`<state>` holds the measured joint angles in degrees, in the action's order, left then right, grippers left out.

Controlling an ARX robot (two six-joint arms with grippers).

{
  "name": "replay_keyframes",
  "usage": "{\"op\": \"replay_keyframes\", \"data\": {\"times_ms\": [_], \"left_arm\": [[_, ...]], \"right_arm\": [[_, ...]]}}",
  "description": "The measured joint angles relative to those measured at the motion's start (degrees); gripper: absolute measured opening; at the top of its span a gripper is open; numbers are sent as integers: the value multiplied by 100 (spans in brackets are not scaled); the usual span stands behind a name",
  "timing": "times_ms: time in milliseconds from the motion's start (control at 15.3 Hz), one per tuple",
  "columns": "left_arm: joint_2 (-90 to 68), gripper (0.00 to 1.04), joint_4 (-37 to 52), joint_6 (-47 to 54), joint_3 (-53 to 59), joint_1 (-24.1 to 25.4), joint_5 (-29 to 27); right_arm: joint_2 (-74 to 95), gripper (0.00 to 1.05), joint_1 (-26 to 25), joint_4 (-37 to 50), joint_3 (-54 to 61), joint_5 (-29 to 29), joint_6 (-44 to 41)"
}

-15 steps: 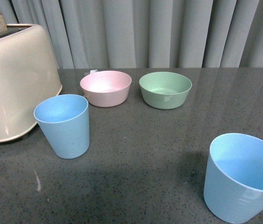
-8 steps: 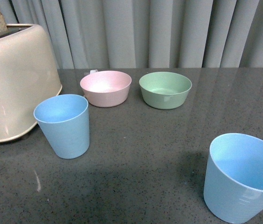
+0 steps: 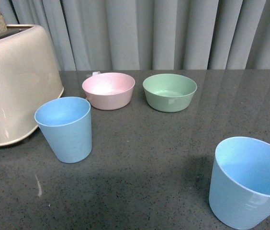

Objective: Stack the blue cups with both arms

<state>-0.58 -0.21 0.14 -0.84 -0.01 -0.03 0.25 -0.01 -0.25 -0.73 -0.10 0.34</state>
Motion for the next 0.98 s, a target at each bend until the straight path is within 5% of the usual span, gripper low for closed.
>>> {"op": "replay_keyframes", "data": {"times_ms": [785, 981], "left_arm": [[0, 98, 0, 0, 0, 0, 0], [-83, 98, -483, -168, -116, -140, -356]], "right_arm": [[0, 98, 0, 0, 0, 0, 0], [0, 98, 0, 2, 0, 0, 0]]}}
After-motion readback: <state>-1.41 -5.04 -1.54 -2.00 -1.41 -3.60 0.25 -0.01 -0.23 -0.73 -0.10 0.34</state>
